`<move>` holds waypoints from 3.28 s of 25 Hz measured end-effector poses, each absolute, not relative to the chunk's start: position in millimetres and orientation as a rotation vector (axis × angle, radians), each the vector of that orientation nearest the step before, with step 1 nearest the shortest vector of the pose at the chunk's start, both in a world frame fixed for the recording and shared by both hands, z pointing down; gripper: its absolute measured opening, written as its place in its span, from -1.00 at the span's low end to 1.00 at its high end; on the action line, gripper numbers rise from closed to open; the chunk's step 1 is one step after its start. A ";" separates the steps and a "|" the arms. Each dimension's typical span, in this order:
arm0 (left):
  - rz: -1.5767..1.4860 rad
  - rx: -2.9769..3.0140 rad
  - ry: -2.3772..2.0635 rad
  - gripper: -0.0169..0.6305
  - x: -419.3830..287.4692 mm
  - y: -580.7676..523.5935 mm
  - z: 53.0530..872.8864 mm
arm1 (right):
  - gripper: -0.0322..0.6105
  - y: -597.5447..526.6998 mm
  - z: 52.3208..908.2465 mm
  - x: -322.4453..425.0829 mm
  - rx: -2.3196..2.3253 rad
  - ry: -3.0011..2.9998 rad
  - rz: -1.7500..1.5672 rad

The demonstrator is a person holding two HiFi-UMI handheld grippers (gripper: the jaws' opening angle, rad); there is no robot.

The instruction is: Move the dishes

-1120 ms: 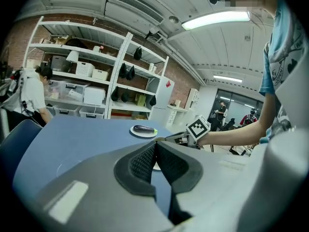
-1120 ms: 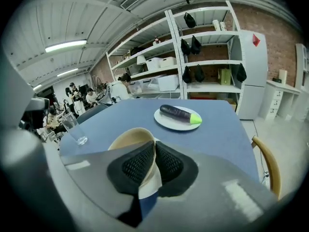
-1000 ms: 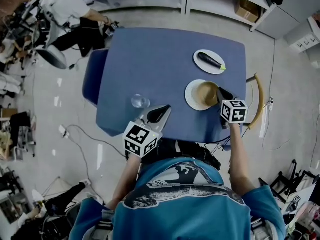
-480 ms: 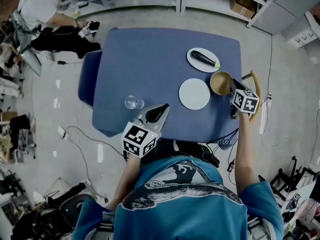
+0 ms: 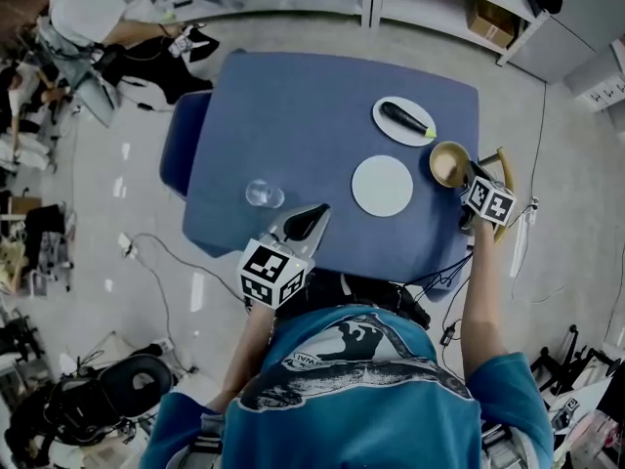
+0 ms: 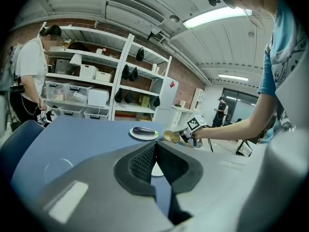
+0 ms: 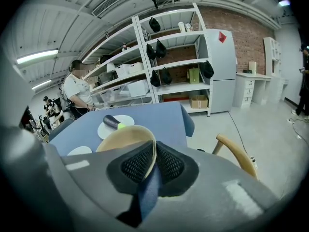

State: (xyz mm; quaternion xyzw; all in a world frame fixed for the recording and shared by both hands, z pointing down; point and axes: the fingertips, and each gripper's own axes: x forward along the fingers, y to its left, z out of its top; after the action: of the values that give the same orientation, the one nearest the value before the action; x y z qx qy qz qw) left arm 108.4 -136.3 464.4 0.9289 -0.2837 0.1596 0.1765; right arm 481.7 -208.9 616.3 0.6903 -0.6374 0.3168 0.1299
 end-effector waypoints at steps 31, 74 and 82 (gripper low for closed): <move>0.472 2.545 -0.954 -0.91 127.1 -62.6 480.7 | -0.34 -117.2 551.7 308.6 1.404 -2.408 0.569; 0.345 2.658 -0.850 -0.91 -27.3 128.0 478.2 | -0.89 100.3 492.1 62.6 1.312 -2.582 0.403; 0.353 2.671 -0.823 -0.91 -28.9 141.9 480.8 | -0.89 117.9 490.2 50.0 1.270 -2.577 0.383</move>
State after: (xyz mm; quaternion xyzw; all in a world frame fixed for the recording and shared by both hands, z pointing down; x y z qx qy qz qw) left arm -28.9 141.9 480.8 0.9357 -0.2883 0.1236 0.1615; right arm 50.0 117.9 490.2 0.4349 -0.8826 0.1312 0.1212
